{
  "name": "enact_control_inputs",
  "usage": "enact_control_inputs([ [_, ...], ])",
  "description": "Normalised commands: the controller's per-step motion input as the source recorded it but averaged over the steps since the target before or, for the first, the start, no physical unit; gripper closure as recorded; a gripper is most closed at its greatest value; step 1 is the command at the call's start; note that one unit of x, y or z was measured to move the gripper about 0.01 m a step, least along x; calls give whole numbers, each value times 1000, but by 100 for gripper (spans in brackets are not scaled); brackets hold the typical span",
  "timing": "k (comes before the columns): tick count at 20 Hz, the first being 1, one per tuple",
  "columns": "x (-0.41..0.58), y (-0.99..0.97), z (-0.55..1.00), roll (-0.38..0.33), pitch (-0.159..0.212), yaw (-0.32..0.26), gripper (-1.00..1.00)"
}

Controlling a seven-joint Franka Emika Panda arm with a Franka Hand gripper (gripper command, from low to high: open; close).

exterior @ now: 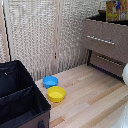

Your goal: Locate and clasp the grip of the topmost drawer. Steadily and circumspectly yank the drawer open. Discover and seize the nutrition bar using your clamp. Deposit the nutrition bar in the accessible drawer. Unclench the nutrition bar.

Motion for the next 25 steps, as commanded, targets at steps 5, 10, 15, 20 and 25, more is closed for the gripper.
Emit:
enact_control_inputs([
  [5, 95, -13, 66, 23, -22, -23, -100],
  [10, 227, 0, 265, 1, 0, 0, -100],
  [15, 361, 4, 499, 4, -23, 0, -100],
  [20, 397, 6, 811, 11, -87, -21, -100],
  [25, 321, 46, 843, 0, -72, -36, -100],
])
